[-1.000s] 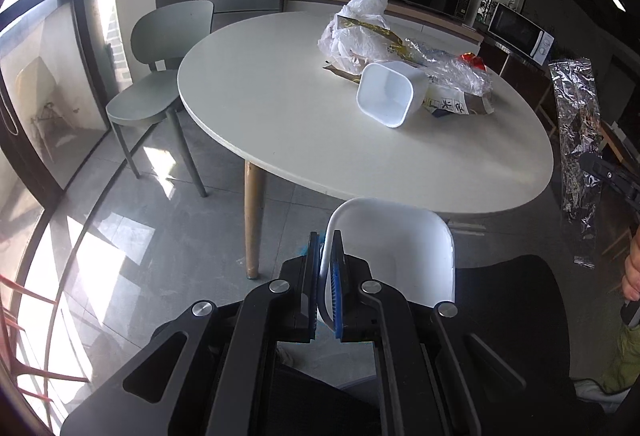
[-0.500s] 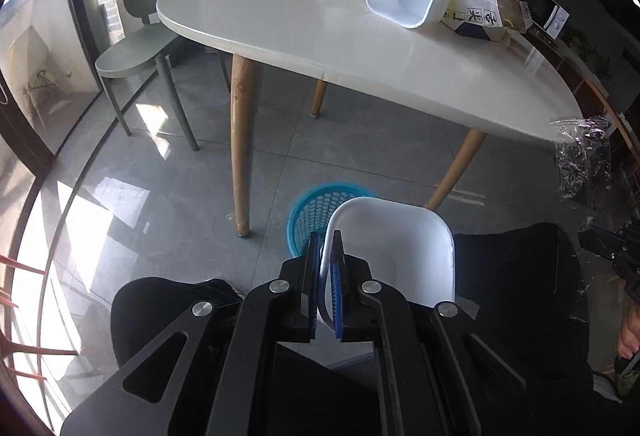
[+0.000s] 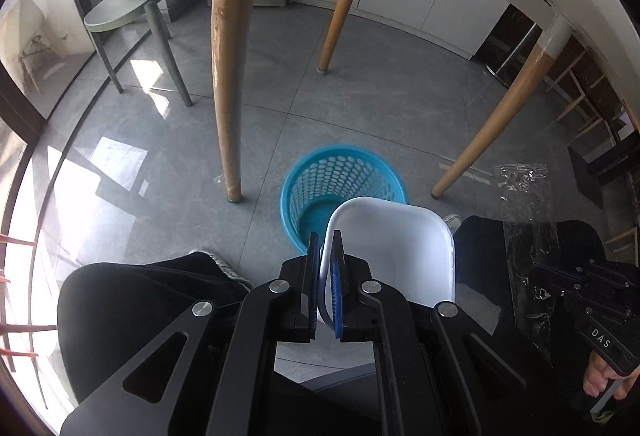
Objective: Collect trash
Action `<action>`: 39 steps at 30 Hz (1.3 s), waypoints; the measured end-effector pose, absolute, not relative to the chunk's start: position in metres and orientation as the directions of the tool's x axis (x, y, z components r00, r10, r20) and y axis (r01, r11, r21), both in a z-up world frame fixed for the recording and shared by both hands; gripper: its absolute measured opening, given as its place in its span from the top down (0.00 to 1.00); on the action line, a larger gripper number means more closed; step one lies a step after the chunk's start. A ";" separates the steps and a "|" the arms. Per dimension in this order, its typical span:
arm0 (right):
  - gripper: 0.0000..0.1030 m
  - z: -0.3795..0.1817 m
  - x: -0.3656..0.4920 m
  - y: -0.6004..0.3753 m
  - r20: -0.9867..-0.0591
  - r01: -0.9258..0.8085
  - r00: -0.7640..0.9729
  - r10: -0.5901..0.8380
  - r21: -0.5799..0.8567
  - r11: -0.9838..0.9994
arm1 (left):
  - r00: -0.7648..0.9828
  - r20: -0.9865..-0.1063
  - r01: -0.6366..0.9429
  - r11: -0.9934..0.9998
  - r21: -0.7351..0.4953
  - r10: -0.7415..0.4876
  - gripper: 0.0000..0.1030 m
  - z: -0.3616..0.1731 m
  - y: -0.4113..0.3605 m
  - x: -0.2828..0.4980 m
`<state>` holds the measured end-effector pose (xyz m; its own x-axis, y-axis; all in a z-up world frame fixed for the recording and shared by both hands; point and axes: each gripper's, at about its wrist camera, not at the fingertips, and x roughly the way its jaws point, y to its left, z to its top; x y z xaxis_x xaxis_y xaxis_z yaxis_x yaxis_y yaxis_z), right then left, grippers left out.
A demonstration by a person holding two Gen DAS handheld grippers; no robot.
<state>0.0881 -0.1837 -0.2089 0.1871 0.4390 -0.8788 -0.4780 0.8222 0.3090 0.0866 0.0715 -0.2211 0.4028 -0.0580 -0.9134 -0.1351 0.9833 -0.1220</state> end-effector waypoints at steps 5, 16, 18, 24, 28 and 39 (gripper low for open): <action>0.99 -0.242 0.106 -0.178 -0.889 -0.405 0.119 0.442 0.364 0.839 | 0.364 -0.930 -0.149 0.982 -0.114 -0.053 0.95 -0.256 0.068 0.101; 0.99 -0.318 0.169 -0.166 -0.910 -0.284 0.056 0.412 0.381 0.880 | 0.287 -0.957 -0.172 0.980 -0.103 -0.050 0.95 -0.331 0.064 0.152; 0.99 -0.333 0.184 -0.160 -0.910 -0.274 0.051 0.411 0.383 0.882 | 0.278 -0.960 -0.164 0.982 -0.090 -0.041 0.95 -0.345 0.062 0.163; 0.99 -0.373 0.226 -0.148 -0.910 -0.229 0.036 0.412 0.394 0.890 | 0.243 -0.969 -0.143 0.986 -0.087 -0.050 0.95 -0.380 0.057 0.187; 0.99 -0.398 0.249 -0.139 -0.912 -0.214 0.019 0.410 0.397 0.893 | 0.225 -0.973 -0.128 0.988 -0.090 -0.060 0.95 -0.397 0.053 0.197; 0.79 -0.422 0.278 -0.118 -0.905 -0.206 -0.019 0.425 0.420 0.884 | 0.200 -0.976 -0.161 0.979 -0.122 -0.089 0.87 -0.418 0.060 0.213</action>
<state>0.2777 -0.1185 -0.4218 -0.0185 0.4254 -0.9048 -0.2058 0.8840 0.4198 0.2126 0.0595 -0.4184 0.1997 -0.0891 -0.9758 -0.1612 0.9793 -0.1224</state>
